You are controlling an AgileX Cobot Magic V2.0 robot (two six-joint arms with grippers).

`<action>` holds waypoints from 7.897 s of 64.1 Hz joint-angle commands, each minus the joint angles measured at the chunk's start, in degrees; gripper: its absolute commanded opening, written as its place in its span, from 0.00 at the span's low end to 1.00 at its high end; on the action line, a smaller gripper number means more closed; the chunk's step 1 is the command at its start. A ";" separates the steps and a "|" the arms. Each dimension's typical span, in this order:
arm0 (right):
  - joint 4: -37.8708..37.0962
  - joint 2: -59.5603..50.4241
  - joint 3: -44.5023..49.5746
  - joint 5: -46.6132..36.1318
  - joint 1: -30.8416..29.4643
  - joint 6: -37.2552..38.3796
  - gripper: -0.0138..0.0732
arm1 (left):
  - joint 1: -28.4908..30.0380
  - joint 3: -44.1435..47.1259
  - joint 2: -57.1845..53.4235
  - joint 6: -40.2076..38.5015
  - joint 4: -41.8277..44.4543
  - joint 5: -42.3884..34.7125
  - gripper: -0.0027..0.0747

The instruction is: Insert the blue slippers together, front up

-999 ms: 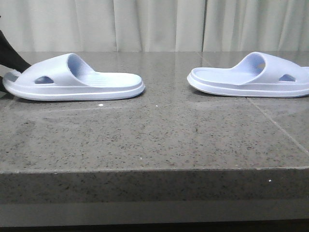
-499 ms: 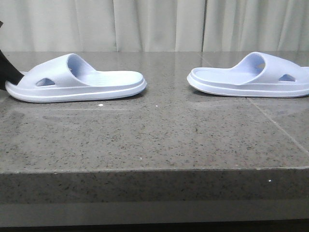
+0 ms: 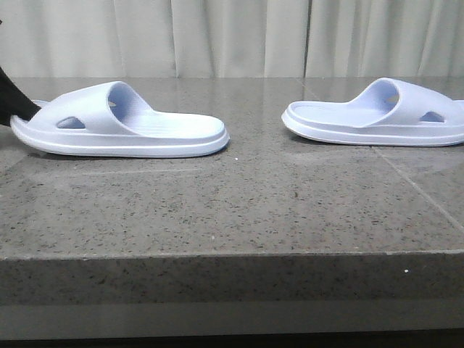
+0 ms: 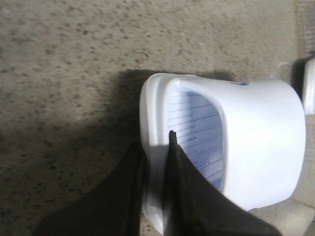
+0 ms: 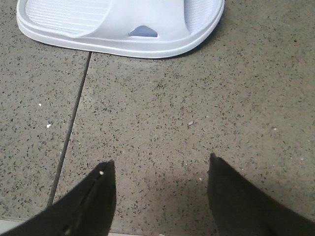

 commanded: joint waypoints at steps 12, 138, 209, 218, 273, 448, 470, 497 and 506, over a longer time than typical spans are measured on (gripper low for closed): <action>0.26 0.22 -1.90 -4.12 -0.40 -0.25 0.67 | 0.05 -1.84 -2.42 0.47 -4.77 4.75 0.01; 44.24 60.59 -42.54 14.09 -25.43 -32.74 0.67 | 0.05 -1.84 -2.42 0.47 -4.66 4.63 0.01; 48.05 70.34 -48.76 26.77 -25.38 -38.80 0.08 | 0.05 -1.84 -2.42 0.47 -4.66 4.63 0.01; 48.17 69.60 -50.09 28.49 -25.38 -38.80 0.08 | 0.05 -1.84 -2.42 0.47 -4.66 4.63 0.01; 66.82 51.04 -38.89 35.09 -25.43 -43.04 0.08 | 0.05 -2.09 -2.42 0.47 -10.10 4.32 0.01; 60.65 56.50 -32.64 6.53 0.13 -42.20 0.83 | -14.55 -2.09 -2.42 0.50 -18.59 -9.39 0.01; 59.35 53.06 -32.64 11.23 -8.14 -42.02 0.83 | -14.55 -2.09 -2.42 0.50 -18.59 -9.39 0.01; 47.94 44.24 -32.64 12.02 -11.52 -37.52 0.83 | -14.55 -2.09 -2.42 0.50 -18.59 -9.39 0.01; 37.63 38.15 -32.64 11.87 -10.29 -30.55 0.83 | -14.55 -2.09 -2.42 0.50 -18.59 -9.39 0.01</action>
